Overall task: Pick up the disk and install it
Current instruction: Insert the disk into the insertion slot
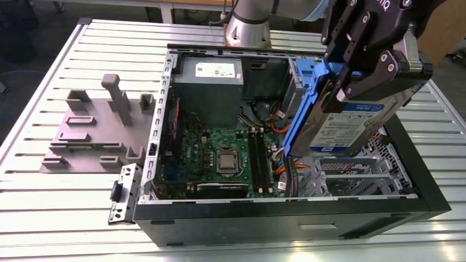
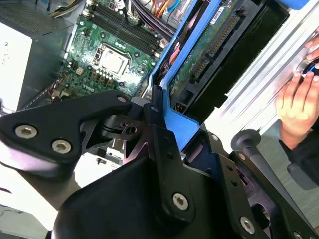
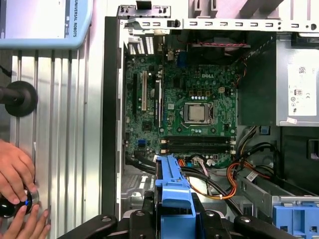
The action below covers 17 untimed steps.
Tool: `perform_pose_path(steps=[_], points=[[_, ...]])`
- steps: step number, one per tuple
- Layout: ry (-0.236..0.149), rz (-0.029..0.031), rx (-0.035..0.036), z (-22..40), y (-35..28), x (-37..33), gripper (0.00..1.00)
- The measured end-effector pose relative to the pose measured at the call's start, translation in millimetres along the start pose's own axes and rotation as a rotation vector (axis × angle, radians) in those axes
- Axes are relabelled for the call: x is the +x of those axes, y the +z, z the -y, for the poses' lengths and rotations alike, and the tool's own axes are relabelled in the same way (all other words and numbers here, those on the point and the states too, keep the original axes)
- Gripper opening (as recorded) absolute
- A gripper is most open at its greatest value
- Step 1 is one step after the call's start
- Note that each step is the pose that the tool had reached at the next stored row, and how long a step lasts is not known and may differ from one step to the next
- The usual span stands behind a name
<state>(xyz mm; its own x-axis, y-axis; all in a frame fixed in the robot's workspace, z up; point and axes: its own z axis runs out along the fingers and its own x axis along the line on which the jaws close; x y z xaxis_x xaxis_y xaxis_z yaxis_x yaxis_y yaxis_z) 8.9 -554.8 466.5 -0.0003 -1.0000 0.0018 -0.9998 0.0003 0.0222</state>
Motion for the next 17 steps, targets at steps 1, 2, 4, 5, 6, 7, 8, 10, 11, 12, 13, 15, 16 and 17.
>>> perform_pose_path(steps=[1, 2, 4, 5, 6, 7, 8, 10, 11, 12, 13, 15, 16, 17], points=[[0.000, 0.0001, 0.0000, 0.8, 0.2, 0.1, 0.37], [0.000, 0.0000, 0.0000, 2.2, 0.3, 0.0, 0.37], [0.000, 0.0002, 0.0001, 6.7, 0.8, 0.1, 0.37], [0.000, 0.0001, 0.0000, 8.6, 1.1, 0.0, 0.37], [0.000, 0.0001, 0.0000, 10.3, 1.3, 0.0, 0.37], [0.000, 0.0001, 0.0000, 11.7, 1.6, 0.0, 0.37], [0.000, 0.0001, 0.0000, 12.9, 1.8, 0.0, 0.37], [0.000, 0.0002, 0.0000, 15.5, 2.3, 0.0, 0.37], [0.000, 0.0001, 0.0000, 16.9, 2.4, 0.0, 0.37], [0.000, 0.0000, 0.0000, 18.2, 2.6, 0.0, 0.37], [0.000, 0.0001, 0.0000, 19.5, 2.7, 0.1, 0.37], [0.000, 0.0001, 0.0000, 22.3, 3.0, 0.0, 0.37], [0.000, 0.0001, 0.0000, 23.9, 3.2, 0.0, 0.37], [0.000, 0.0001, 0.0000, 25.1, 3.4, 0.0, 0.37]])
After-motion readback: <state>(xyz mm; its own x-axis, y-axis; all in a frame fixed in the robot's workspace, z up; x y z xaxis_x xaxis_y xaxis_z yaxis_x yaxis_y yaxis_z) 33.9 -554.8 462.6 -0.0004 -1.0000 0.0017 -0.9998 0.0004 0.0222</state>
